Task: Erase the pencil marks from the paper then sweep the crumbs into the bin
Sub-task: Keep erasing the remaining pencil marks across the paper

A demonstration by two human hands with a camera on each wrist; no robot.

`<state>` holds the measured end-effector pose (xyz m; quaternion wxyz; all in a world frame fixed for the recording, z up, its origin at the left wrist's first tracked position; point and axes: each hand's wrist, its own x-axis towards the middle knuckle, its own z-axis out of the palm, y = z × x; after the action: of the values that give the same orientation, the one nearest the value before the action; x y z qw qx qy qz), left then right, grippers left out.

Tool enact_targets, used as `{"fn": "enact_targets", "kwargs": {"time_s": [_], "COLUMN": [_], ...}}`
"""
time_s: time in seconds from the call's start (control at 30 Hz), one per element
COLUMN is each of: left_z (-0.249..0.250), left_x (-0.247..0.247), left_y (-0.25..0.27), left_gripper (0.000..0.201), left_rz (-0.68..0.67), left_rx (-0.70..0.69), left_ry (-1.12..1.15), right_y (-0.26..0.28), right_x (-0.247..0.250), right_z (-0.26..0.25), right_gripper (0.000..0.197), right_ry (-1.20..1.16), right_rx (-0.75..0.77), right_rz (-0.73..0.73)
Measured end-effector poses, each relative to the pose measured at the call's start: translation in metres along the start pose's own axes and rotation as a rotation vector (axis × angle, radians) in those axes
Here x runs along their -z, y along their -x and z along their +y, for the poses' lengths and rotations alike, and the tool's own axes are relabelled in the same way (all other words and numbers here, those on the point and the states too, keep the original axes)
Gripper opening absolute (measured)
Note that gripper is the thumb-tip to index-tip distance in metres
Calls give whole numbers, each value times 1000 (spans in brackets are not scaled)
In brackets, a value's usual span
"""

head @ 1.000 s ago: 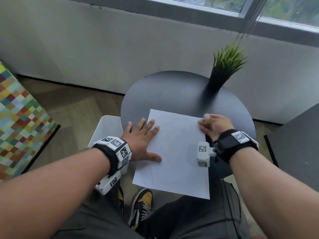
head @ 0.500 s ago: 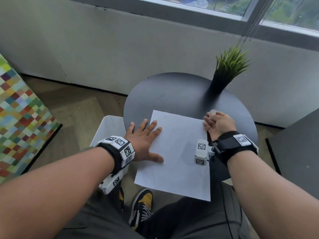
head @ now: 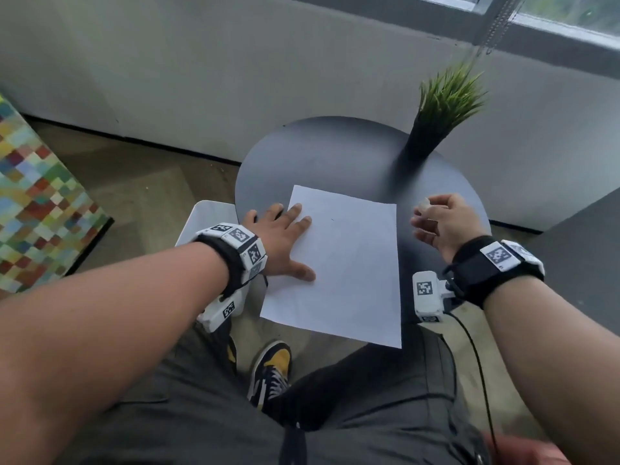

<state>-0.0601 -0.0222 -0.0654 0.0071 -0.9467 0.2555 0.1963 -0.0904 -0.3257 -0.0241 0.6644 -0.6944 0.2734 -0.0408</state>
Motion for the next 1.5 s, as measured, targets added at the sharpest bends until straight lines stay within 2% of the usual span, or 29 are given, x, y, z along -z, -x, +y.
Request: {"fn": "enact_targets", "kwargs": {"time_s": [0.17, 0.27, 0.4, 0.47, 0.57, 0.67, 0.73, 0.83, 0.93, 1.07, 1.1, 1.23, 1.37, 1.43, 1.5], "left_z": [13, 18, 0, -6, -2, 7, 12, 18, 22, 32, 35, 37, 35, 36, 36], "left_x": [8, 10, 13, 8, -3, -2, 1, 2, 3, 5, 5, 3, 4, 5, 5], "left_y": [-9, -8, 6, 15, 22, 14, 8, 5, 5, 6, 6, 4, 0, 0, 0], "left_gripper": [120, 112, 88, 84, 102, 119, 124, 124, 115, 101, 99, 94, 105, 108, 109], "left_rz": [29, 11, 78, 95, 11, -31, -42, -58, -57, -52, -37, -34, -69, -68, -68], "left_rx": [50, 73, -56, -130, -138, -121, -105, -69, -41, 0, -23, -268, -276, -270, -265], "left_ry": [-34, -6, 67, 52, -22, -81, -95, -93, -80, -57, -73, -159, -153, -156, -157], "right_y": [23, 31, 34, 33, 35, 46, 53, 58, 61, 52, 49, 48, 48, 59, 81], "right_x": [-2, -6, -3, 1, -7, -32, -49, -62, -62, -48, -43, -37, -38, -43, -52], "right_z": [14, 27, 28, 29, 27, 23, 22, 27, 33, 30, 29, 28, 28, 31, 35], "right_gripper": [8, 10, 12, 10, 6, 6, 9, 13, 12, 14, 15, 15, 14, 11, 7], "right_ry": [310, 574, 653, 678, 795, 865, 985, 1187, 1231, 1205, 1201, 1177, 1203, 1243, 1277], "right_rx": [37, 115, 172, 203, 272, 303, 361, 442, 438, 358, 341, 330, 324, 371, 485], "right_rz": [-182, -282, -284, -255, -269, -393, -438, -416, -426, -323, -309, -317, -310, -348, -519]}}
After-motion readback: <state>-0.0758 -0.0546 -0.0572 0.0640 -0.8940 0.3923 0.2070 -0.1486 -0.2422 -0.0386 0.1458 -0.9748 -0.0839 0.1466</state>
